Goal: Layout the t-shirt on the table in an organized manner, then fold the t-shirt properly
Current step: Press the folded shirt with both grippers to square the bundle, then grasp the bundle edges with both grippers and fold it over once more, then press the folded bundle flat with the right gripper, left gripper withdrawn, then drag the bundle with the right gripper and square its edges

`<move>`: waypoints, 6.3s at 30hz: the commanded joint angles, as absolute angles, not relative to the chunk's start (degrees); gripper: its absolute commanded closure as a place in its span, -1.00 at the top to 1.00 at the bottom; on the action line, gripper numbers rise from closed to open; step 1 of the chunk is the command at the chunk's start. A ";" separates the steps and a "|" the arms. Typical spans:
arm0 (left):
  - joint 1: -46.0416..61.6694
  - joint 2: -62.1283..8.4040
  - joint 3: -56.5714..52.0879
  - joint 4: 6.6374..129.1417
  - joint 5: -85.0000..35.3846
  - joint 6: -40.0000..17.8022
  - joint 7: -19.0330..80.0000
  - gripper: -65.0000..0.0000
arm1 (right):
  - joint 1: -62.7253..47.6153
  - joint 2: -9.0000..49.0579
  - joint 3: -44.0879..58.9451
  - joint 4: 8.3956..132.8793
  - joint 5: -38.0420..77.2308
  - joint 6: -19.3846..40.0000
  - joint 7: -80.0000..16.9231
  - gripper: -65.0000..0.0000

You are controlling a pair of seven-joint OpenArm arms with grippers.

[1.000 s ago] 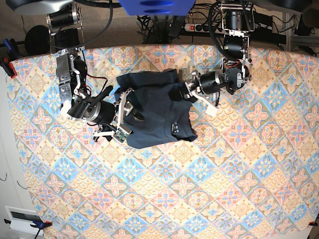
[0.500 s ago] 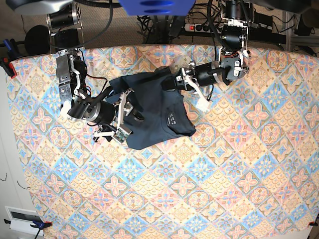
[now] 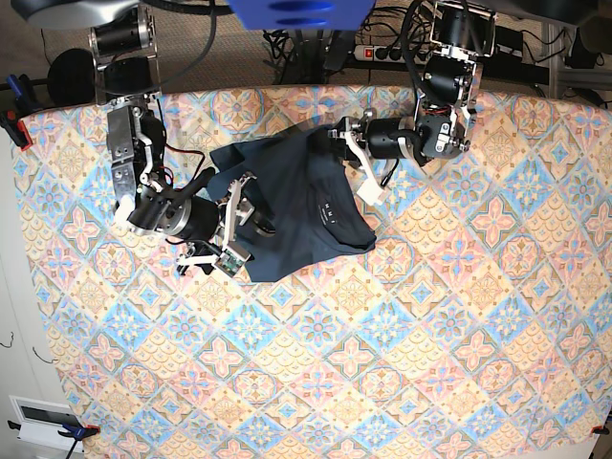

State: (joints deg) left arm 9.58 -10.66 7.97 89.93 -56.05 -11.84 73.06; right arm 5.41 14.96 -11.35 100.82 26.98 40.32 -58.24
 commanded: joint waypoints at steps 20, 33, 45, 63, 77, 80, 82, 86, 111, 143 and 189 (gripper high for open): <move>13.85 -15.60 6.37 101.76 -54.20 -2.24 69.58 0.00 | 19.12 14.99 -23.34 91.56 1.36 40.00 -50.68 -0.99; 20.18 -13.67 -1.98 109.58 -63.34 -7.08 65.80 -0.28 | 25.01 14.99 -29.85 75.30 0.92 40.00 -41.54 -0.99; 10.15 -13.23 14.64 99.91 -45.76 -11.47 65.54 -0.50 | 27.91 13.14 -34.15 65.45 0.84 40.00 -40.40 -0.99; -5.23 -13.85 15.60 85.32 -34.07 -11.47 61.67 -0.49 | 15.16 30.99 -39.16 87.25 0.92 40.00 -44.44 -1.00; -7.60 -11.56 6.02 83.65 -42.51 -10.95 52.88 -0.51 | -1.80 33.19 -18.33 108.53 1.01 40.00 -47.96 -1.00; -3.21 -11.65 2.95 88.31 -48.04 -11.03 57.36 -0.51 | -3.65 32.13 -16.66 110.29 1.19 40.00 -48.31 -1.00; 0.13 -12.70 2.24 91.03 -50.59 -11.03 58.95 -0.51 | -3.82 30.46 -15.96 110.46 1.19 40.00 -48.31 -1.00; 5.85 -14.29 1.89 93.58 -52.44 -11.03 58.86 -0.51 | -3.82 27.30 -15.60 110.55 1.19 40.00 -48.31 -1.00; -14.29 0.75 4.70 69.93 -34.86 -11.03 52.18 -0.51 | -3.82 24.40 -11.21 112.13 35.38 40.00 -48.31 -1.00; 4.35 -15.78 -16.31 88.13 -60.09 -11.03 56.48 -0.51 | 14.11 2.33 -23.78 66.24 32.40 40.00 -54.64 -1.00; 4.44 -15.60 -16.22 88.22 -60.44 -11.38 56.48 -0.51 | 11.47 14.90 -7.25 65.98 10.07 40.00 -49.80 -1.00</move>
State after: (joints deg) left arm 5.26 -15.07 -15.99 87.20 -59.20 -10.74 57.23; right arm 11.29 13.37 -7.75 66.37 16.67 42.96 -44.64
